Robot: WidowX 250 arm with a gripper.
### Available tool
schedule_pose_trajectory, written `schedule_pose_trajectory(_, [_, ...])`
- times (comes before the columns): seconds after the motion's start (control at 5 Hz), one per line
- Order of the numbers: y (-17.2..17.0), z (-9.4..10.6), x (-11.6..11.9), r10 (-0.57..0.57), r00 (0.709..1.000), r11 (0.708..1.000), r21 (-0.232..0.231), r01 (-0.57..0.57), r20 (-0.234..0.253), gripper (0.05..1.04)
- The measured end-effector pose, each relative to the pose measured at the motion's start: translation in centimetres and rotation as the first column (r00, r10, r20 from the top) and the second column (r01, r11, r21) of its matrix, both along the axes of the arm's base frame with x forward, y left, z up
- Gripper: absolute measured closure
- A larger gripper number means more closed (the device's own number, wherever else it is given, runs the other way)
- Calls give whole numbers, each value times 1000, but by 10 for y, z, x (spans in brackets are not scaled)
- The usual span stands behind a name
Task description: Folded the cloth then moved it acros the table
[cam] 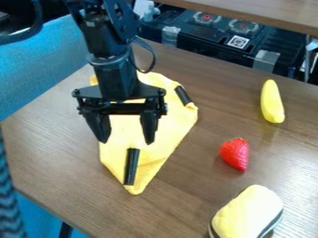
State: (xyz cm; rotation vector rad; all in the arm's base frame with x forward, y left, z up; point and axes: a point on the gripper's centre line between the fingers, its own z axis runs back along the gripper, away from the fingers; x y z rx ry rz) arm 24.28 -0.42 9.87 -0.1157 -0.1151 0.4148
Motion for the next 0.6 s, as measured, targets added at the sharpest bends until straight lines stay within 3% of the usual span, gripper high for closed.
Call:
schedule_pose_trajectory(0.2, [0, -5, -1, 10, 1000, 1000, 1, -10, -14, 85])
schedule_pose_trajectory(0.6, [-6, -32, -7, 110, 993, 988, 107, -114, 41, 85])
